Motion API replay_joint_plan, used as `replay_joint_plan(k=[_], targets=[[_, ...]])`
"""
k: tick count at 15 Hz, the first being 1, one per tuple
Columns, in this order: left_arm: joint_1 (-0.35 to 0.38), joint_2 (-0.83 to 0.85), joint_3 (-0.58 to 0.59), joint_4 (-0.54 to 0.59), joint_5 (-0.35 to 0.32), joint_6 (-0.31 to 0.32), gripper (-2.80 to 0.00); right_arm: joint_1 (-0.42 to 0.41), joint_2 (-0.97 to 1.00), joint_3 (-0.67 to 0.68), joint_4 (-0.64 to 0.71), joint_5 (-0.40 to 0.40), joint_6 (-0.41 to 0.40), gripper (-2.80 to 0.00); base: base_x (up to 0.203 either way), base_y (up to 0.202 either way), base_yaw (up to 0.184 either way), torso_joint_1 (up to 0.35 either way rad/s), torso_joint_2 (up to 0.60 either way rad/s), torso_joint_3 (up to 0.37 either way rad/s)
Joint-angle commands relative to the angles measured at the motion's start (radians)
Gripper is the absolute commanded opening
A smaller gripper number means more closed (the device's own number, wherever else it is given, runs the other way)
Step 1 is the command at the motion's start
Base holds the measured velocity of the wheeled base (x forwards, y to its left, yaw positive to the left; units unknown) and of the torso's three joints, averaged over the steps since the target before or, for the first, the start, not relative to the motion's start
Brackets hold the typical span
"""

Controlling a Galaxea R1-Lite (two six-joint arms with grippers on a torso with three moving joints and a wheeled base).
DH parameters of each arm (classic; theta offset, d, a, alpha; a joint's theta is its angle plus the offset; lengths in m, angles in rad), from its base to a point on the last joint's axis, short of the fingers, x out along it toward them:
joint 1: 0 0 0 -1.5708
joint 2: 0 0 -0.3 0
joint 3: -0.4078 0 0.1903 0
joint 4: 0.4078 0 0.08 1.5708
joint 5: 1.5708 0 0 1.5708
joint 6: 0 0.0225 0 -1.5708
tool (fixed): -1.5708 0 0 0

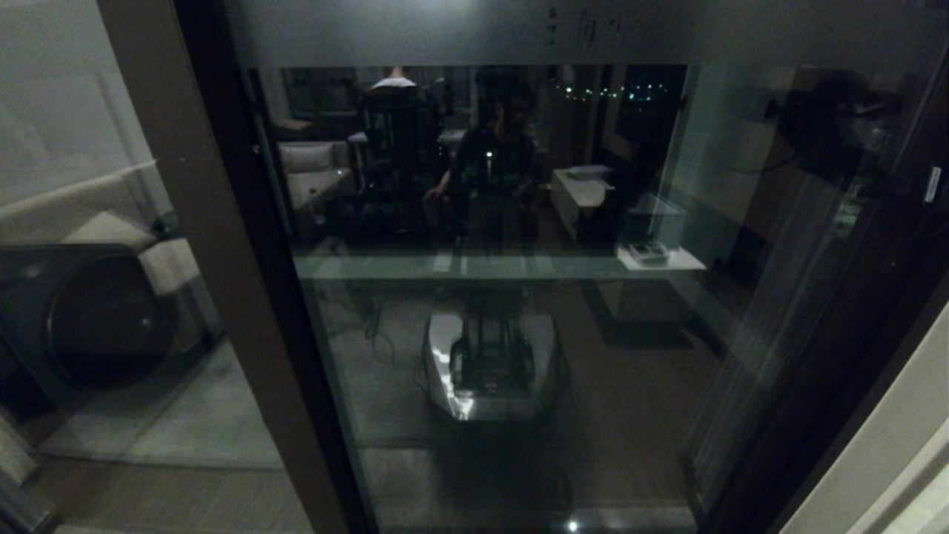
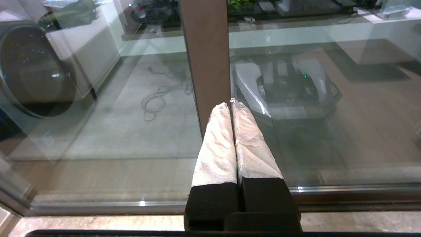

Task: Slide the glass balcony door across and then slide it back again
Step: Open the slid door

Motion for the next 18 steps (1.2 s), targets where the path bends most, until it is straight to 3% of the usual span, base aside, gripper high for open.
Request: replay_joint_plan(k=[1, 5, 9, 18], targets=[[0.0, 0.0, -0.001, 0.0, 0.0, 0.001, -2.8, -0.038, -0.029, 0.044, -0.006, 0.054, -0.002, 0.0, 0.0, 0.0, 0.0, 0.0, 0.0, 0.0], [0.002, 0.0, 0.0, 0.0, -0.001, 0.001, -2.8, -0.082, -0.054, 0.116, -0.098, 0.108, -0.005, 0.0, 0.0, 0.0, 0.0, 0.0, 0.0, 0.0], [0.0, 0.0, 0.0, 0.0, -0.001, 0.001, -2.8, -0.071, -0.054, 0.125, -0.104, 0.157, -0.004, 0.0, 0.0, 0.0, 0.0, 0.0, 0.0, 0.0], [0.0, 0.0, -0.001, 0.0, 0.0, 0.001, -2.8, -0.032, -0.019, 0.108, -0.149, 0.147, -0.003, 0.0, 0.0, 0.0, 0.0, 0.0, 0.0, 0.0]])
